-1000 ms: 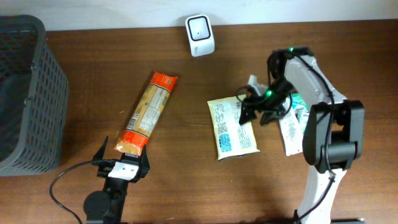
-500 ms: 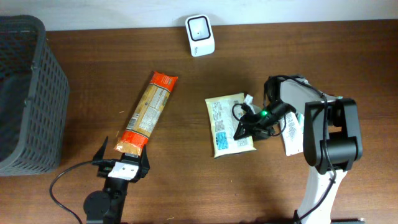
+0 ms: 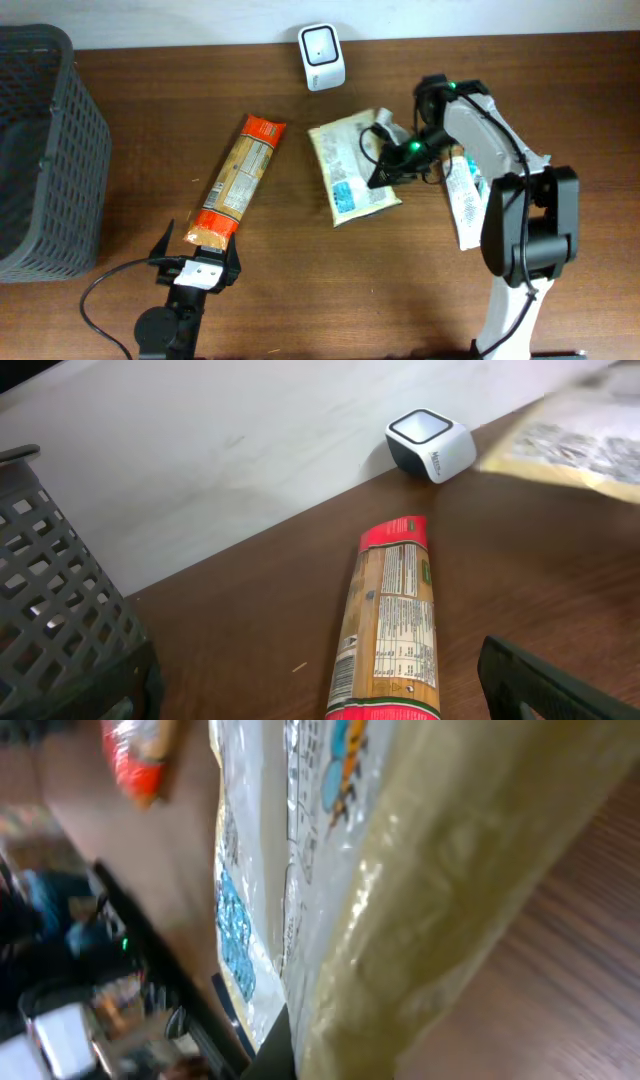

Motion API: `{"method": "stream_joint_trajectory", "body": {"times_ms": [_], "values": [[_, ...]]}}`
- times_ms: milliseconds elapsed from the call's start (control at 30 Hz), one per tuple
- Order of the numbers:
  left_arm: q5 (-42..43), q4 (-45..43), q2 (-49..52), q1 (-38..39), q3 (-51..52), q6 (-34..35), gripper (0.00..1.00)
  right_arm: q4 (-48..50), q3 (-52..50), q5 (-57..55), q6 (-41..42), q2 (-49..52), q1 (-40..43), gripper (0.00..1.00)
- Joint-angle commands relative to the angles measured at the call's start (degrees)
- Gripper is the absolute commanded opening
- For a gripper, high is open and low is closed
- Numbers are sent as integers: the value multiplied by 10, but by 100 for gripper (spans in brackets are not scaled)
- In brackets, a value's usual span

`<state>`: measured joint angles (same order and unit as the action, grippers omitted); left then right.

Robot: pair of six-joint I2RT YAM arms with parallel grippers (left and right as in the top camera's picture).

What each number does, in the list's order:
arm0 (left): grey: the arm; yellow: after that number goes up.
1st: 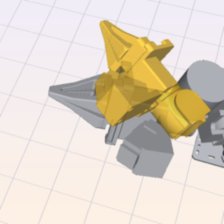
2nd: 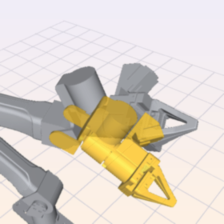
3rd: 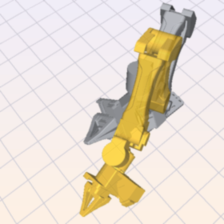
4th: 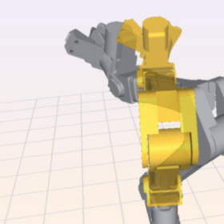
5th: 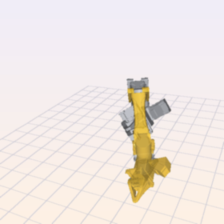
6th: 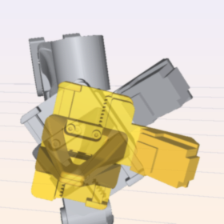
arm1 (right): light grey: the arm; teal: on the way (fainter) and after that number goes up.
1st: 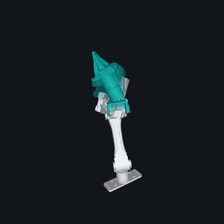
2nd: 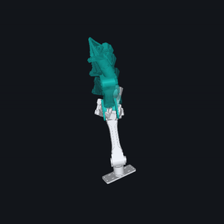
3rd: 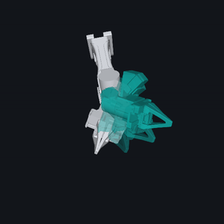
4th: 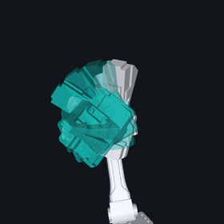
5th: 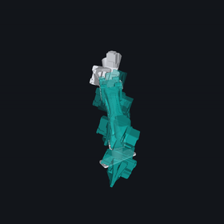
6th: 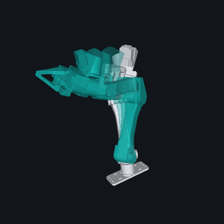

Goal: Scan the item barcode

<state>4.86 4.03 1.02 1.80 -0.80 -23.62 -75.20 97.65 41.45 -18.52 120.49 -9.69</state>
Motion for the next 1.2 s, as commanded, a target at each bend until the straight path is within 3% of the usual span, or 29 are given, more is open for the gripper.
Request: {"method": "stream_joint_trajectory", "body": {"times_ms": [0,233,300,433,467,533,667,1000,1067,1167], "values": [[-2,1,0,-1,3,-7,99,-32,64,10,-40,-36,-30,4],[-2,1,0,-1,3,-7,99,-71,123,4,-38,-110,-49,4],[-2,1,0,-1,3,-7,99,-58,123,-44,-14,-120,-51,4],[-2,1,0,-1,3,-7,99,49,123,-399,97,-120,-98,4],[-2,1,0,-1,3,-7,99,71,123,-455,102,-120,-107,4],[-2,1,0,-1,3,-7,99,181,123,-688,102,-106,-137,4],[-2,1,0,-1,3,-7,99,351,123,-838,4,-71,-139,4],[-2,1,0,-1,3,-7,99,922,123,-984,-440,165,-151,4],[-2,1,0,-1,3,-7,99,1018,123,-1000,-466,204,-150,4],[-2,1,0,-1,3,-7,99,1027,123,-998,-466,214,-152,4]]}}
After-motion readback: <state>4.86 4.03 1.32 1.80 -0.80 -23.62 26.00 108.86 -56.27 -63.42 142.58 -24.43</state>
